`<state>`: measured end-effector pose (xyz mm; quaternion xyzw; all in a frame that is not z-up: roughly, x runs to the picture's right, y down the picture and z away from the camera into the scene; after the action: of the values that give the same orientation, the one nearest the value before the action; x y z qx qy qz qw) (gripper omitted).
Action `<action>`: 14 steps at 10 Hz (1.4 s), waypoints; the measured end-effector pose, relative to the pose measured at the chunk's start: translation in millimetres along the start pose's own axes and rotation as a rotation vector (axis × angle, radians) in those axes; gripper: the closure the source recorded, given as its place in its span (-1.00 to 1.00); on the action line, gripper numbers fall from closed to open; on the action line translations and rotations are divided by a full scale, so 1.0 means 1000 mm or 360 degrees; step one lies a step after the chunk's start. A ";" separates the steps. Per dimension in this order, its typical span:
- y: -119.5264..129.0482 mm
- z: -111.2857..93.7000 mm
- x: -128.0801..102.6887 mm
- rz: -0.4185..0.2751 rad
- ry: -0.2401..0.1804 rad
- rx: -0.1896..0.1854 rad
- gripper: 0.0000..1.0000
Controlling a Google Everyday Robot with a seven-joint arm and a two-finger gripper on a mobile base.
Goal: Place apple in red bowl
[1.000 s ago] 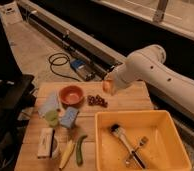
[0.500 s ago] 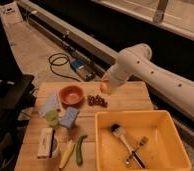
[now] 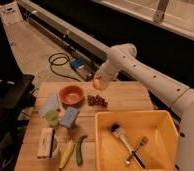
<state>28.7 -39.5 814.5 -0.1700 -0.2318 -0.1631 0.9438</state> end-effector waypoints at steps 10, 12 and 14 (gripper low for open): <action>-0.011 0.018 -0.026 -0.0084 -0.0023 0.0022 1.00; -0.023 0.031 -0.051 -0.0147 -0.0087 0.0036 1.00; -0.033 0.044 -0.070 -0.0193 -0.0153 0.0042 0.78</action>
<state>-59.9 -35.1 824.9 -0.1509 -0.2888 -0.2085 0.9221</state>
